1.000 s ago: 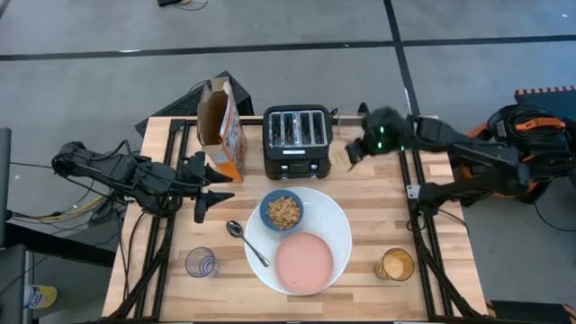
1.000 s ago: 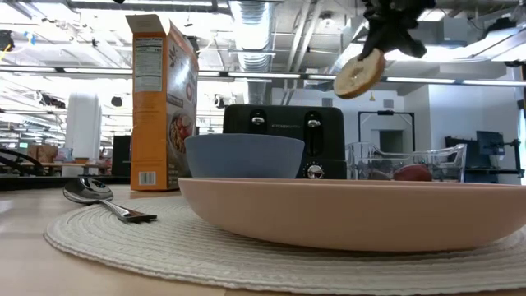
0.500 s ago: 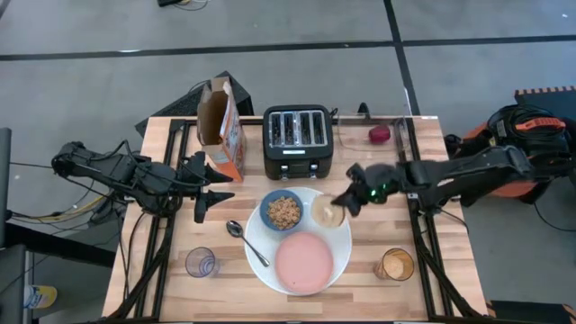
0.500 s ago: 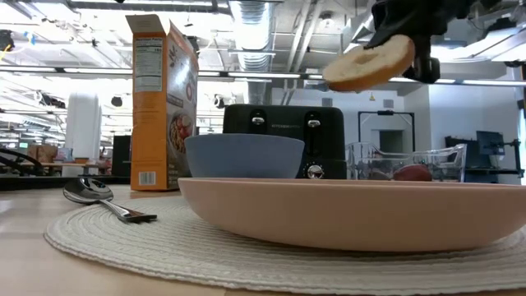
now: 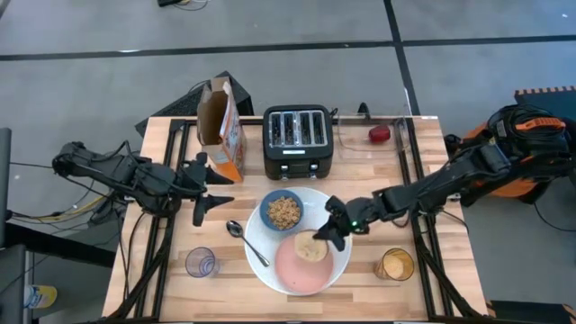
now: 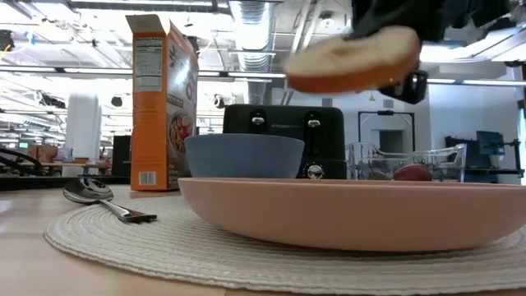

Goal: Arrange a breakfast setting
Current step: Put the toasted bread on the plate

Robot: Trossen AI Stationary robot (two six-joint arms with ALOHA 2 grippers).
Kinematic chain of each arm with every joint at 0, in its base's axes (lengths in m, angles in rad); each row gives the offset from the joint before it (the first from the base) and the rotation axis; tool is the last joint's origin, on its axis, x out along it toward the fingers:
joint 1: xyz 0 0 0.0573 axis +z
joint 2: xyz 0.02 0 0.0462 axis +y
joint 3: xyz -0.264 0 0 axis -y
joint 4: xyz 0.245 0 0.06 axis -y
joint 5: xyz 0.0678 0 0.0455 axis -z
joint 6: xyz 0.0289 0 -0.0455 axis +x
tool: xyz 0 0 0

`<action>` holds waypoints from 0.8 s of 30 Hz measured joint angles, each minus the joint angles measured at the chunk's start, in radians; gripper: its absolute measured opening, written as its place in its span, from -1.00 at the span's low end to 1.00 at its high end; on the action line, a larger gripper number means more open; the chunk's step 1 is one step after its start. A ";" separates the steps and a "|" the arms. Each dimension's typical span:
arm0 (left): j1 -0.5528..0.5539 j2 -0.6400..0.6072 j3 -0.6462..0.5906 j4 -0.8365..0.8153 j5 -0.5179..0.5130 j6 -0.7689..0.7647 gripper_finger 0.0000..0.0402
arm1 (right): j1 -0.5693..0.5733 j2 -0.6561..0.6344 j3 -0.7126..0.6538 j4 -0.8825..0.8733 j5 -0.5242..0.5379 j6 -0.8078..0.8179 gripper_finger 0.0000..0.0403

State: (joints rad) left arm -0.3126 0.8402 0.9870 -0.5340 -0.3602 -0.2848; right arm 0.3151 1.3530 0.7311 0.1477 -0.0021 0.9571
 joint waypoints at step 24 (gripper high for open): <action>-0.001 -0.379 -0.630 0.560 0.333 0.073 0.04 | 0.030 0.341 0.002 0.364 -0.187 0.101 -0.68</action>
State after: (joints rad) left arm -0.3134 0.4614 0.3570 0.0258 -0.0270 -0.2117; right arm 0.3447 1.6937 0.7330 0.5116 -0.1888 1.0586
